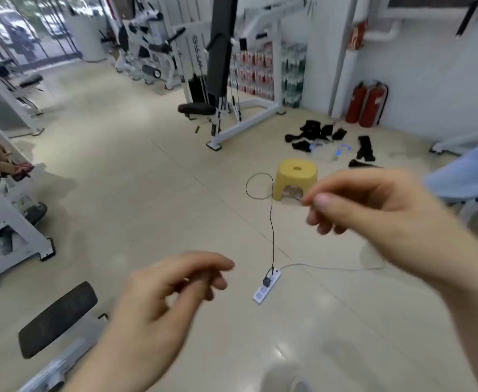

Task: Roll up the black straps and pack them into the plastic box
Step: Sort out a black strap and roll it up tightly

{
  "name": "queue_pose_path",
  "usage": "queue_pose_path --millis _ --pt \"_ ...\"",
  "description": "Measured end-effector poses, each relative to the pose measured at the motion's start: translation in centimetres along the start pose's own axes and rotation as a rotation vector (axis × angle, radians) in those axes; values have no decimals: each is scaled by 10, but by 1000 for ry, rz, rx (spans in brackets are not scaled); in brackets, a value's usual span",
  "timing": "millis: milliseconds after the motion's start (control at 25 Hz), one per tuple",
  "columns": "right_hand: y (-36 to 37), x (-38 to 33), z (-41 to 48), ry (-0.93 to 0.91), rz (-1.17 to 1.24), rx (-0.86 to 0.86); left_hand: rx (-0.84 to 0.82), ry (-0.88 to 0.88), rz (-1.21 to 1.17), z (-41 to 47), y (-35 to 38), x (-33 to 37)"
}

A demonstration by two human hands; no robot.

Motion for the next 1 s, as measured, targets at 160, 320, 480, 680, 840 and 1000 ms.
queue_pose_path --millis 160,320,480,680,840,1000 --pt "-22 126 37 260 -304 -42 -292 -172 117 38 117 -65" --pt "-64 238 78 538 -389 -52 -494 -335 198 81 196 -151" --pt "-96 323 122 756 -225 66 -524 -541 103 137 243 -247" --pt "-128 417 225 1006 208 449 -493 -733 -50 246 285 -371" --pt "-156 443 332 967 10 498 -663 -634 -22 365 300 -417" --pt "-207 451 418 909 -151 474 -702 -532 76 494 324 -443"
Point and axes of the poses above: each hand's wrist, its own z-axis towards the middle knuckle, its own y-axis out of the palm, x = y × z, the point moved 10 cm from there along z, towards the middle knuckle, and after that the axes turned 15 degrees about z, right-handed, at the moved point
